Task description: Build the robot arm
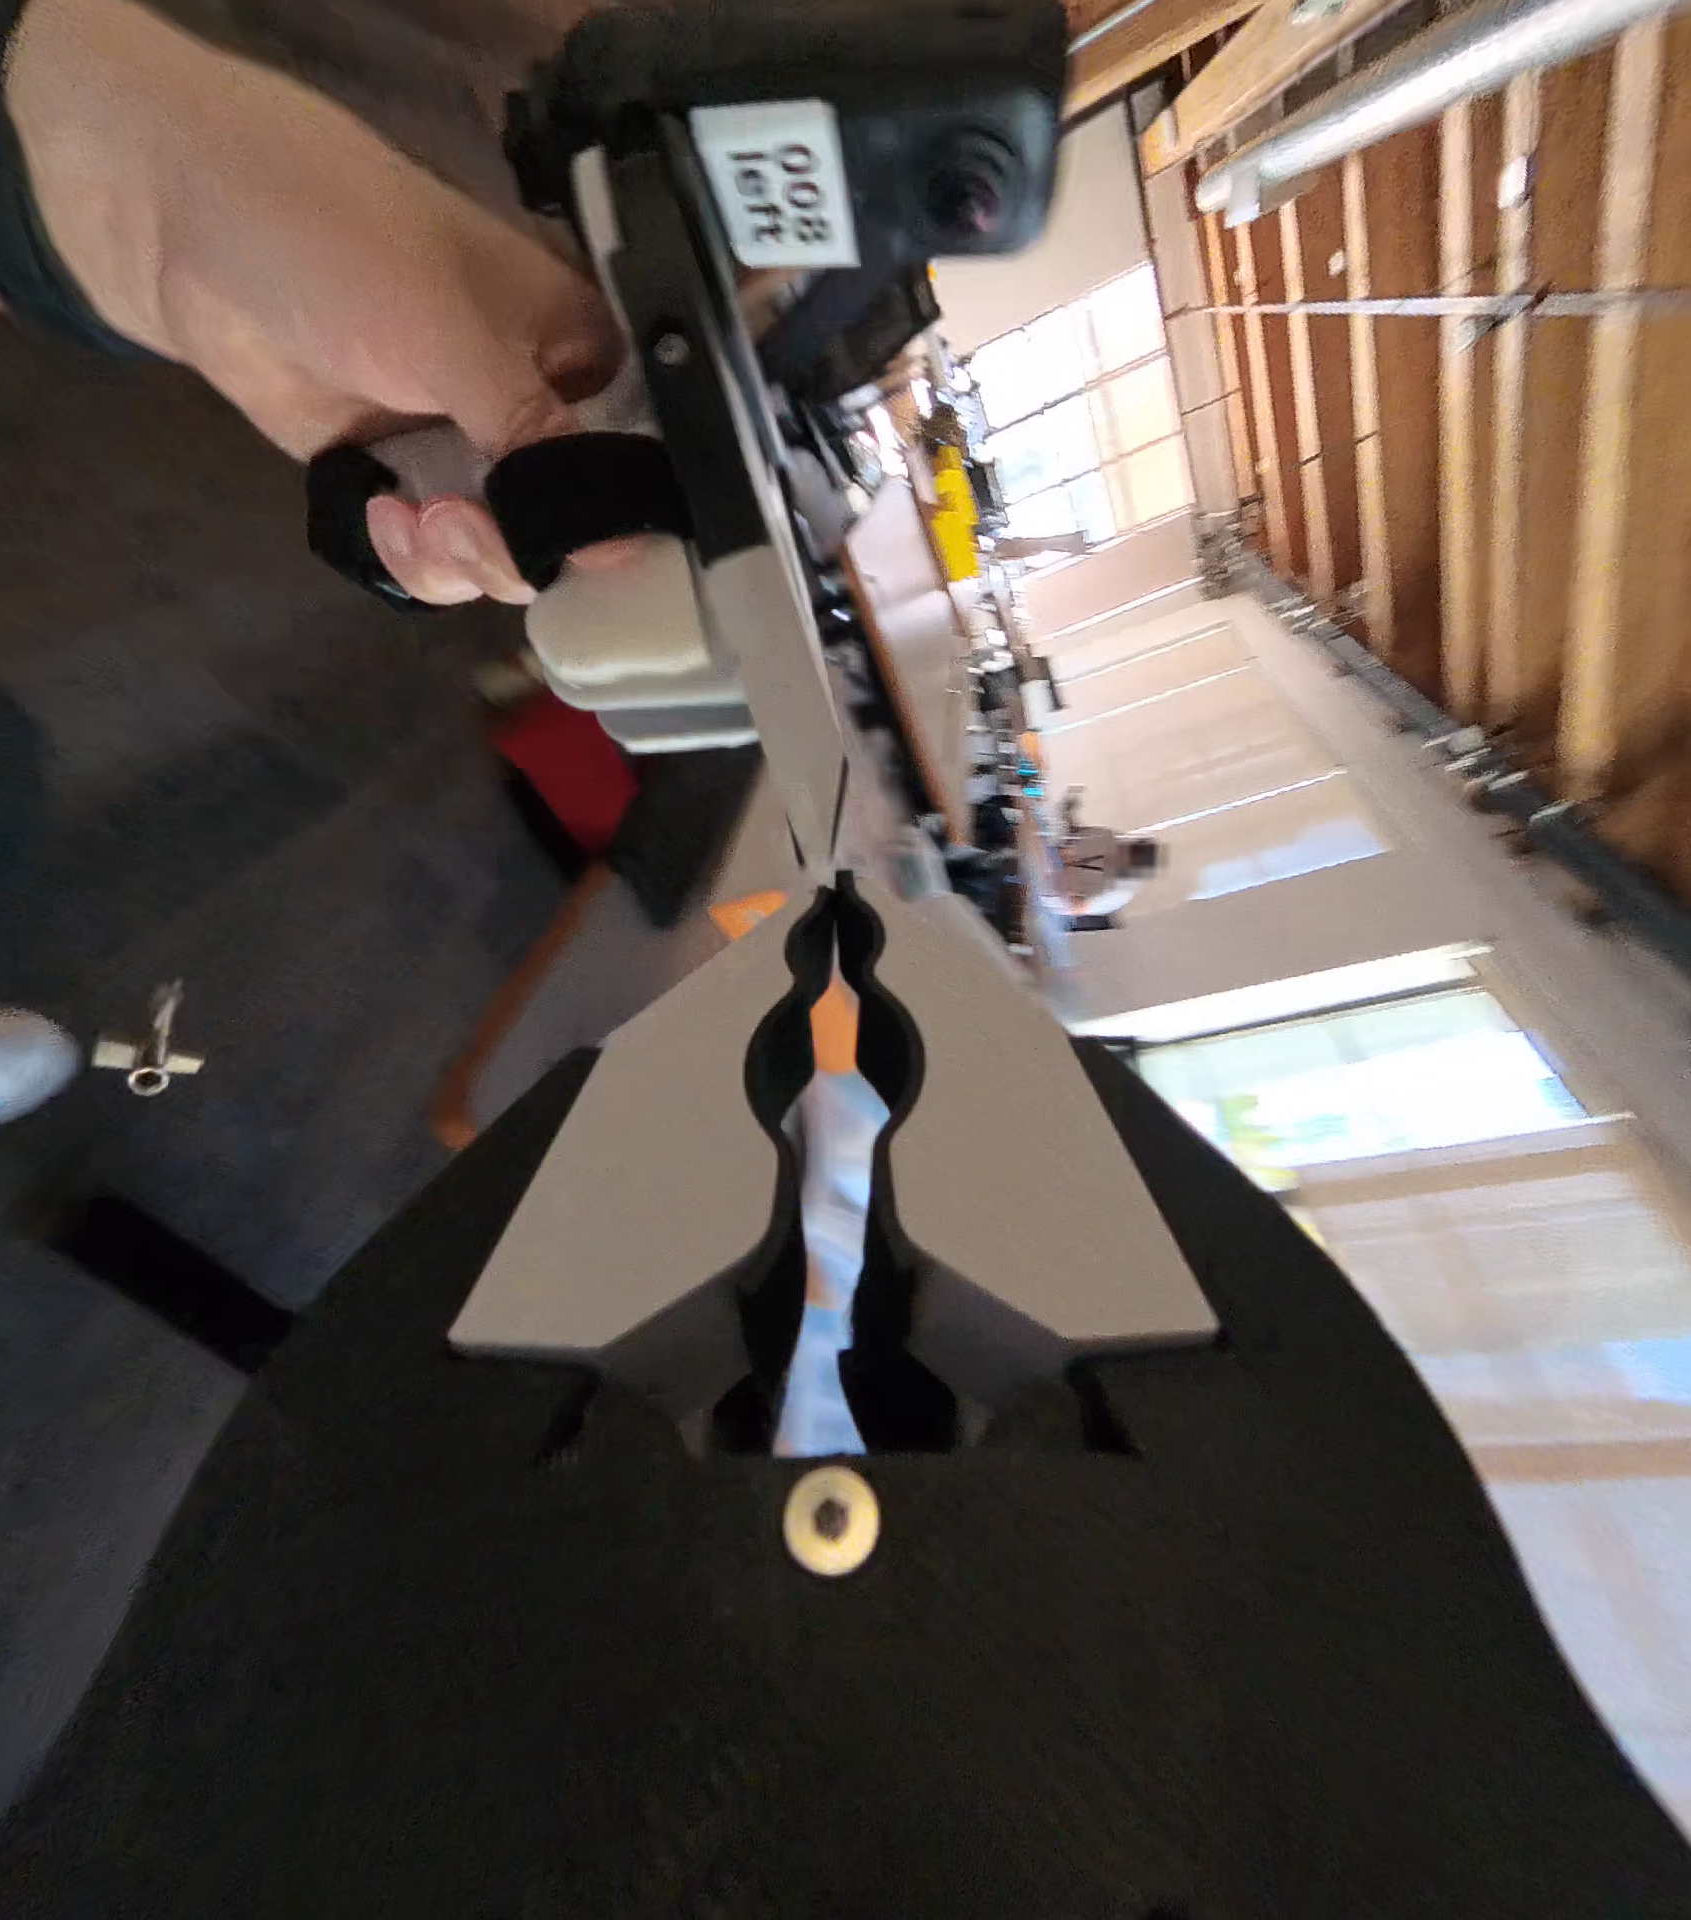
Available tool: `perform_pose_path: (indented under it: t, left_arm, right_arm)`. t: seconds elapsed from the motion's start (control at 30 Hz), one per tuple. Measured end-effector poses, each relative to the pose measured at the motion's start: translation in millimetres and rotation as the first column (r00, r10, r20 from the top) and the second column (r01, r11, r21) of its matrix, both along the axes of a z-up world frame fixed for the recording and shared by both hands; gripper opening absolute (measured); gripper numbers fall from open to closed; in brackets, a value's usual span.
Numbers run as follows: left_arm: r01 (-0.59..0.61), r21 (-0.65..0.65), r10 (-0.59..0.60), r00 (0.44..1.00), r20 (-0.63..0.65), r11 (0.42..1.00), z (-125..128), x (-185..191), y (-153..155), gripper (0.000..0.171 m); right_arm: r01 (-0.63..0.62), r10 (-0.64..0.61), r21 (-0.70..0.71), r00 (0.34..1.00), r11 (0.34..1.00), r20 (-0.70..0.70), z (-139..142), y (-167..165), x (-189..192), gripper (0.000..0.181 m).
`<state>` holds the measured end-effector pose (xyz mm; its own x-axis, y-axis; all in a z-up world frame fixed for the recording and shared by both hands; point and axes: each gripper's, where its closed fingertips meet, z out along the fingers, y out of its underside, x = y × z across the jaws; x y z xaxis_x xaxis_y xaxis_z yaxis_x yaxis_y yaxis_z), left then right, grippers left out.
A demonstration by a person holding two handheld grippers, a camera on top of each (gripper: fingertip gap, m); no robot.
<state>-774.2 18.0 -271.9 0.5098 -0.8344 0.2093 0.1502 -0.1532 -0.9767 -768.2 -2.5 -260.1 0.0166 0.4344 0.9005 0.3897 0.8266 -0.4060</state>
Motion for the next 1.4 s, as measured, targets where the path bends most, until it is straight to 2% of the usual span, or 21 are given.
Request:
perform_pose_path:
  t: [0.1, 0.17, 0.27, 0.33, 0.37, 0.43, 0.5, 0.57, 0.63, 0.73, 0.83, 0.87, 0.93, 1.03, 1.07, 1.1, 1.17, 1.23, 1.3, 1.37, 1.4]
  left_arm:
    - [-0.127, -0.106, 0.135, 0.989, 0.063, 0.986, -55, -73, -13, 0.008]
    - [-0.243, -0.216, 0.265, 0.961, 0.076, 0.946, -101, -129, -36, 0.018]
    - [-0.477, -0.259, 0.506, 0.861, 0.052, 0.840, -153, -209, -70, 0.021]
    - [-0.603, -0.246, 0.625, 0.780, 0.017, 0.759, -179, -249, -82, 0.024]
    - [-0.630, -0.229, 0.650, 0.760, 0.019, 0.743, -185, -263, -84, 0.024]
    - [-0.641, -0.204, 0.658, 0.752, 0.022, 0.740, -190, -281, -84, 0.020]
    - [-0.662, -0.186, 0.674, 0.738, 0.004, 0.726, -188, -298, -82, 0.020]
    - [-0.701, -0.158, 0.706, 0.707, -0.032, 0.695, -186, -316, -85, 0.020]
    - [-0.728, -0.151, 0.725, 0.683, -0.083, 0.669, -193, -330, -93, 0.022]
    - [-0.776, -0.171, 0.763, 0.630, -0.148, 0.607, -225, -352, -117, 0.026]
    - [-0.784, -0.243, 0.787, 0.608, -0.107, 0.572, -259, -371, -151, 0.026]
    - [-0.803, -0.251, 0.809, 0.578, -0.110, 0.540, -270, -383, -163, 0.026]
    - [-0.878, -0.235, 0.881, 0.455, -0.132, 0.418, -290, -419, -189, 0.027]
    - [-0.922, -0.285, 0.954, 0.293, -0.070, 0.262, -318, -473, -219, 0.028]
    - [-0.911, -0.327, 0.963, 0.270, -0.014, 0.250, -326, -485, -225, 0.029]
    - [-0.902, -0.352, 0.968, 0.245, 0.057, 0.249, -332, -494, -233, 0.027]
    - [-0.905, -0.378, 0.981, 0.165, 0.105, 0.193, -356, -511, -257, 0.028]
    - [-0.920, -0.388, 0.998, 0.067, -0.002, 0.061, -397, -526, -296, 0.029]
    - [-0.915, -0.397, 0.995, -0.031, -0.099, -0.068, -437, -535, -340, 0.029]
    - [-0.892, -0.426, 0.984, -0.100, -0.148, -0.154, -466, -533, -381, 0.028]
    - [-0.880, -0.437, 0.980, -0.139, -0.140, -0.187, -471, -532, -401, 0.028]
  right_arm:
    - [-0.072, 0.069, -0.338, 0.997, 0.938, -0.020, -67, 8, -5, 0.000]
    - [-0.050, 0.037, -0.403, 0.999, 0.914, -0.039, -122, 18, 4, 0.000]
    - [0.070, -0.050, -0.508, 0.997, 0.858, 0.053, -231, 37, 14, 0.000]
    - [0.172, -0.080, -0.620, 0.981, 0.765, 0.174, -308, 48, 17, 0.000]
    - [0.192, -0.068, -0.671, 0.976, 0.716, 0.206, -335, 49, 15, 0.000]
    - [0.199, -0.053, -0.726, 0.974, 0.658, 0.220, -363, 49, 6, 0.000]
    - [0.173, -0.040, -0.766, 0.981, 0.619, 0.189, -376, 48, -10, 0.000]
    - [0.139, 0.030, -0.836, 0.983, 0.531, 0.183, -393, 37, -34, 0.005]
    - [0.144, 0.098, -0.865, 0.971, 0.481, 0.217, -415, 28, -64, 0.014]
    - [0.087, 0.209, -0.898, 0.959, 0.431, 0.194, -435, 8, -125, 0.018]
    - [0.100, 0.281, -0.930, 0.937, 0.354, 0.208, -460, -17, -195, 0.023]
    - [0.104, 0.307, -0.940, 0.929, 0.325, 0.209, -470, -28, -219, 0.023]
    - [0.121, 0.345, -0.949, 0.912, 0.293, 0.223, -497, -48, -270, 0.023]
    - [0.192, 0.438, -0.948, 0.851, 0.253, 0.290, -560, -86, -343, 0.024]
    - [0.220, 0.478, -0.945, 0.821, 0.240, 0.313, -586, -100, -365, 0.023]
    - [0.240, 0.530, -0.935, 0.774, 0.259, 0.346, -615, -114, -384, 0.022]
    - [0.241, 0.606, -0.904, 0.677, 0.354, 0.418, -676, -132, -420, 0.022]
    - [0.235, 0.649, -0.877, 0.598, 0.419, 0.470, -733, -145, -452, 0.022]
    - [0.224, 0.662, -0.856, 0.554, 0.465, 0.505, -788, -152, -483, 0.022]
    - [0.218, 0.656, -0.834, 0.531, 0.506, 0.537, -844, -156, -509, 0.022]
    - [0.218, 0.652, -0.819, 0.513, 0.530, 0.558, -873, -158, -520, 0.022]
